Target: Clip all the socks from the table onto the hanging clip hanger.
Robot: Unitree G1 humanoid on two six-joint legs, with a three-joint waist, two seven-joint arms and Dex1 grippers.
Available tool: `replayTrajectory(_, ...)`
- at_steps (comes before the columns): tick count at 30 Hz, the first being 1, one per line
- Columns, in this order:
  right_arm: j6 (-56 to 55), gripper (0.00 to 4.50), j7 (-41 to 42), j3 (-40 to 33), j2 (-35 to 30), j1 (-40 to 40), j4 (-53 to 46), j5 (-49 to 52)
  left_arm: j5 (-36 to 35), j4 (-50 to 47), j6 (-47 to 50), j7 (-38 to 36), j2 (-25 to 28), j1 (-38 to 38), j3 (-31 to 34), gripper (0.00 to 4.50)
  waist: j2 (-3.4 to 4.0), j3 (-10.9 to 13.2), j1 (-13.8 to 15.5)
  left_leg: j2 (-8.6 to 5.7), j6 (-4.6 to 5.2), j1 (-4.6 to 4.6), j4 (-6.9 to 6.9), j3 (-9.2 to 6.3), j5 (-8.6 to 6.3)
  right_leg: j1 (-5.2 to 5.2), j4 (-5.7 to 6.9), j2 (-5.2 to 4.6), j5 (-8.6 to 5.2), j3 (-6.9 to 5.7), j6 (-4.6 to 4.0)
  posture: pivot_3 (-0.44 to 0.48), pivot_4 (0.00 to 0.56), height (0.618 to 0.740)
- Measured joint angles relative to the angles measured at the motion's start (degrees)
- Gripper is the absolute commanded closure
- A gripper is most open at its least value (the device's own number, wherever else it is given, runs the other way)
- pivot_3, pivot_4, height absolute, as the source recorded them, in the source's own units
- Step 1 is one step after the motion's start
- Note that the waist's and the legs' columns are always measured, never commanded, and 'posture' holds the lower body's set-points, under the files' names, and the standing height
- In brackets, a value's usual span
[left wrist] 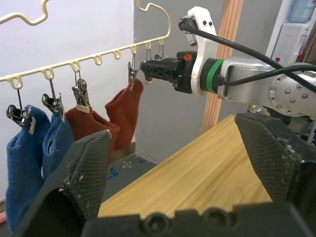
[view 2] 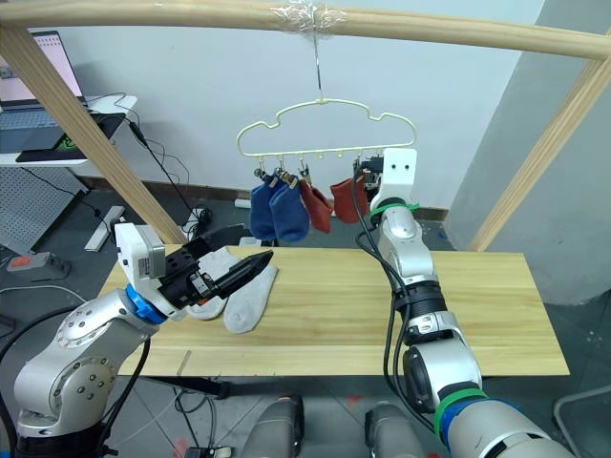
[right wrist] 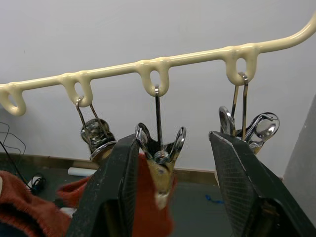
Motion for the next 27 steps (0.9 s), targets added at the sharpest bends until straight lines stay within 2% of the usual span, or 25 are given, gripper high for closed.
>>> replayTrajectory(26, -0.06, 2.19, 0.02, -0.12, 1.39, -1.57, 0.62, 0.06, 0.01, -0.07, 0.00, 0.00, 0.07, 0.23, -0.02, 0.00, 0.02, 0.01, 0.16, 0.00, 0.00, 0.00, -0.01, 0.00, 0.00, -0.01, -0.01, 0.00, -0.04, -0.01, -0.05, 0.163, 0.197, 0.740)
replayTrajectory(27, -0.07, 2.59, 0.03, -0.15, 1.40, -1.57, 0.62, 0.12, 0.01, -0.07, 0.00, -0.01, 0.07, 0.25, -0.02, 0.00, 0.02, 0.01, 0.17, 0.01, 0.00, 0.00, -0.01, 0.00, 0.00, -0.01, -0.01, 0.00, -0.04, -0.01, -0.06, 0.163, 0.197, 0.740)
